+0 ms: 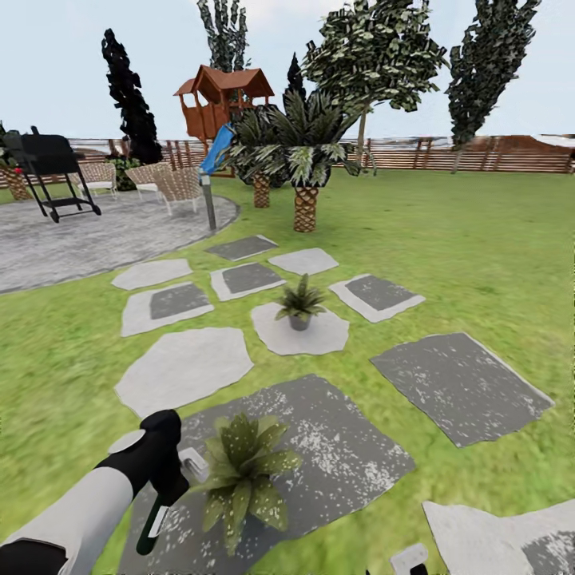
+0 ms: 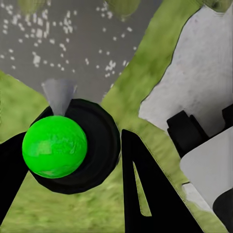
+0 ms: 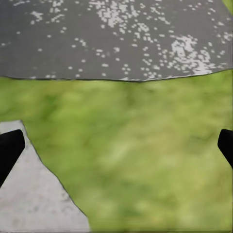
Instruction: Pick up the pesticide atomizer in the garden and spray insectifuge to fully cover both potted plants in the garden.
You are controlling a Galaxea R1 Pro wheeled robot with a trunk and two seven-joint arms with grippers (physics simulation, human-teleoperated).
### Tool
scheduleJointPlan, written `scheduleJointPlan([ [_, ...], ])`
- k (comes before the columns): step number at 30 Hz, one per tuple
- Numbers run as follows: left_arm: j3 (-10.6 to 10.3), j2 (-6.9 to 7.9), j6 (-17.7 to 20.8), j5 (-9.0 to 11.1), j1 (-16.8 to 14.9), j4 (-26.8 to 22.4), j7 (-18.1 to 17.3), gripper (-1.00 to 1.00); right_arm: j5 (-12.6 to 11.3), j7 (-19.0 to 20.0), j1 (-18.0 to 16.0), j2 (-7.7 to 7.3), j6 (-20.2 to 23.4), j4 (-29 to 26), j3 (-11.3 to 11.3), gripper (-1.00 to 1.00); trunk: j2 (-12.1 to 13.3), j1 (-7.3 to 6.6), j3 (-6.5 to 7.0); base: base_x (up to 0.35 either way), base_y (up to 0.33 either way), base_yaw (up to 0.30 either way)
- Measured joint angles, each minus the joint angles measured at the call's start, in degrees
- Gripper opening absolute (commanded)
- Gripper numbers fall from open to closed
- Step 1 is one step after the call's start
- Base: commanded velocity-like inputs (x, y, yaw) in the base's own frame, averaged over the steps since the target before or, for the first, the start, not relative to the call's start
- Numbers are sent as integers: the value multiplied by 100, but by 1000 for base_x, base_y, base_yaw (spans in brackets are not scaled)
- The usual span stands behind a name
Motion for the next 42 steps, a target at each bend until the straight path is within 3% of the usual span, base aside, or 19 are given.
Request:
scheduleJointPlan([
  [8, -17, -32, 18, 8, 6, 24, 7, -100, 2, 0, 0, 1, 0, 0, 0, 100, 0, -1, 0, -7, 303, -22],
  [19, 13, -43, -16, 41, 42, 112, 71, -100, 4, -3, 1, -2, -1, -2, 0, 100, 0, -3, 0, 106, 247, -275],
  [25, 16, -7, -29, 14, 474, 111, 91, -100, 4, -1, 0, -1, 0, 0, 1, 100, 0, -1, 0, 16, 9, -86],
  [31, 52, 56, -69, 36, 686, 104, 149, -100, 4, -1, 0, -1, 0, 0, 0, 100, 0, -1, 0, 0, 0, -1],
  [36, 91, 76, -309, 98, 765, 106, 447, -100, 5, -3, 0, -1, 0, 0, 0, 100, 0, -1, 0, 0, 0, 0],
  [38, 222, 78, -389, 104, 888, 101, 501, -100, 5, -2, 0, -1, 0, 0, 1, 100, 0, -1, 0, 0, 0, 0],
  [40, 607, 60, -913, 96, 973, 103, 719, -100, 5, 0, 0, -1, 0, 0, 0, 100, 0, -1, 0, 0, 0, 0],
  [42, 1012, 19, -1140, 95, 984, 104, 906, -100, 5, -2, 0, -1, 0, 0, 0, 100, 0, -1, 0, 0, 0, 0],
])
